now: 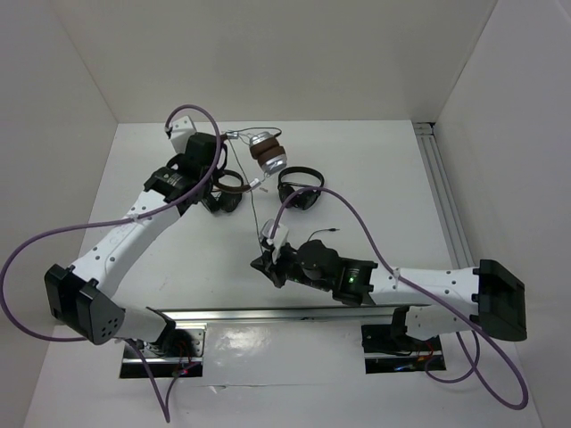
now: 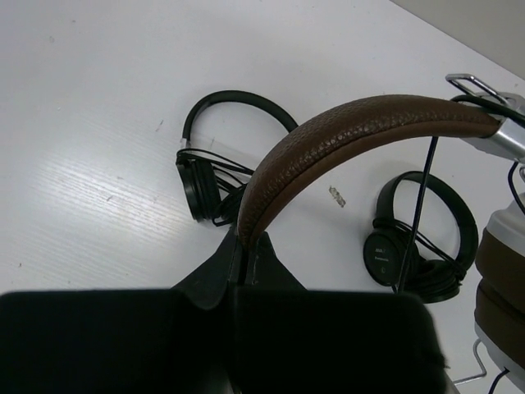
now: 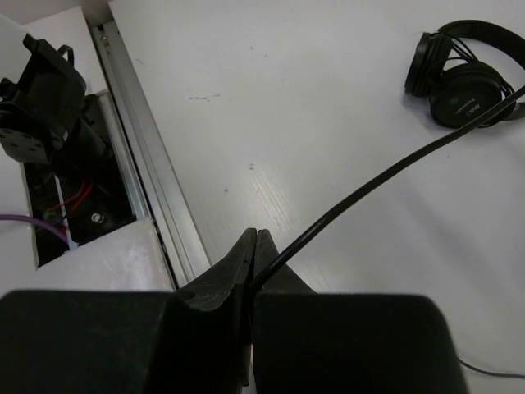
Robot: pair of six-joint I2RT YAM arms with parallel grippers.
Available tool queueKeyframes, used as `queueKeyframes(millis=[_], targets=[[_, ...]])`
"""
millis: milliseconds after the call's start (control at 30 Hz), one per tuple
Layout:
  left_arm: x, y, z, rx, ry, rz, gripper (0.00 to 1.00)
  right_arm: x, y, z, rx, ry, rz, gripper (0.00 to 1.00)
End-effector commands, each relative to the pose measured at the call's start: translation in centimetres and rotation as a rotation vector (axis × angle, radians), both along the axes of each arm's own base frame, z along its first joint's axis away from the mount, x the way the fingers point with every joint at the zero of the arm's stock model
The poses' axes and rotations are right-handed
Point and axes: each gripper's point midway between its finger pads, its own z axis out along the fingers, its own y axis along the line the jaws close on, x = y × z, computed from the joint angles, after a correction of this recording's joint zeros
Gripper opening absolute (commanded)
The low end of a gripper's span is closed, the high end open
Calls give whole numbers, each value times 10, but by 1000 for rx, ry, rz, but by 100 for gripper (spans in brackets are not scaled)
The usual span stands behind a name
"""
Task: Wrap the headphones
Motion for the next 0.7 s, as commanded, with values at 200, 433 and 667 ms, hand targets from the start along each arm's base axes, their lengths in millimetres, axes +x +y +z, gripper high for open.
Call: queueKeyframes(millis=[200, 433, 667], targets=[[17, 7, -24, 1, 26, 24, 0, 2, -8, 47, 29, -83, -24, 0], [-19, -5, -70, 214, 180, -25, 0, 29, -39, 57, -123, -228, -155, 0], [-71, -49, -103, 355, 274, -258, 0, 52, -59, 63, -229, -284, -300, 0]])
